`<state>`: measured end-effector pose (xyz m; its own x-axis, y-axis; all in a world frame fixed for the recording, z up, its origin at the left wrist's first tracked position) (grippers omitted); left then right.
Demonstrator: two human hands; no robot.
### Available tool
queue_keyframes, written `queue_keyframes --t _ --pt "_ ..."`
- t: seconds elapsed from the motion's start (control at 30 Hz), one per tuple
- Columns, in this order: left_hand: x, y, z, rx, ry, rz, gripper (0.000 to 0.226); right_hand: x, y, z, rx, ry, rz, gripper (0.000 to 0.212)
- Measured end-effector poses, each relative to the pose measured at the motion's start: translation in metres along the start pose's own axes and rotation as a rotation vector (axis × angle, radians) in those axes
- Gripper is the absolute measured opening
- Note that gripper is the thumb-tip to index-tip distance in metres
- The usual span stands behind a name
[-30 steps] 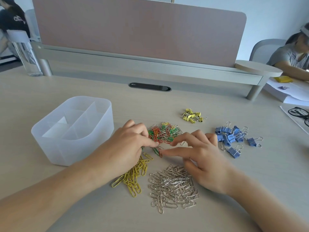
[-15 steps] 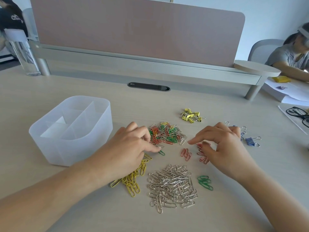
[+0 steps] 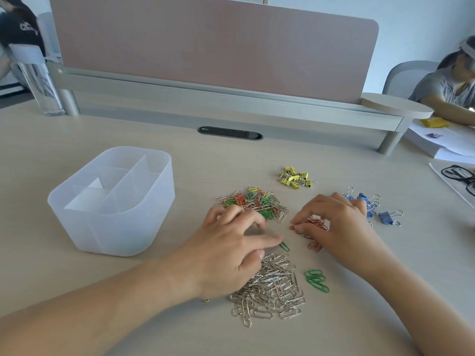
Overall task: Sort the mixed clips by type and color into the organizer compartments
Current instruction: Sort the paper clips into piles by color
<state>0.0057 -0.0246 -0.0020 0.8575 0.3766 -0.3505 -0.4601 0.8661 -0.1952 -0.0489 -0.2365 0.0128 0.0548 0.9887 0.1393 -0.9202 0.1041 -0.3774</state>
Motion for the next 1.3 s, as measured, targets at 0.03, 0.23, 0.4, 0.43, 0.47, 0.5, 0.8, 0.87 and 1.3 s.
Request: queue_keyframes --t 0.03,0.23,0.4,0.43,0.47,0.5,0.8,0.87,1.3 --pt "-0.001 0.0 -0.001 0.017 0.002 -0.013 0.053 0.003 0.001 0.001 -0.004 -0.02 0.032 0.013" --pt "-0.008 0.0 0.003 0.057 0.049 -0.155 0.055 0.012 0.003 0.003 0.04 -0.115 0.132 0.008" --pt "-0.014 0.001 0.001 0.095 0.048 -0.226 0.052 0.012 0.004 -0.002 0.137 -0.101 0.164 0.023" --pt "-0.015 0.002 0.002 0.094 0.056 -0.231 0.051 0.013 0.004 -0.001 0.151 -0.106 0.164 0.02" --pt "-0.015 0.002 0.003 0.096 0.069 -0.235 0.051 0.013 0.004 -0.001 0.159 -0.111 0.164 0.016" --pt "-0.015 0.003 0.004 0.099 0.082 -0.239 0.05 0.013 0.005 0.0 0.172 -0.105 0.168 0.013" --pt "-0.011 0.003 0.012 0.02 0.155 -0.219 0.047 0.006 0.005 0.021 0.022 -0.679 -0.154 0.028" --pt "-0.008 0.002 0.009 0.027 0.13 -0.171 0.048 0.004 0.006 0.022 0.017 -0.763 -0.26 0.035" --pt "-0.007 0.002 0.012 0.024 0.231 -0.231 0.042 0.011 0.003 0.0 0.088 -0.934 -0.315 0.041"
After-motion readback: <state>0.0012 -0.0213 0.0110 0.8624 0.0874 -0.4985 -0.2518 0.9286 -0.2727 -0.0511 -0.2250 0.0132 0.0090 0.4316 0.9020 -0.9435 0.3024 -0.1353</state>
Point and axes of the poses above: each hand's wrist, its own y-axis away from the middle knuckle, its own z-axis out of the back of the hand, x = y × z, the point moved 3 cm from there along -y, towards the middle knuckle, and after that the axes turned 10 degrees about y, right-handed, at the moved point
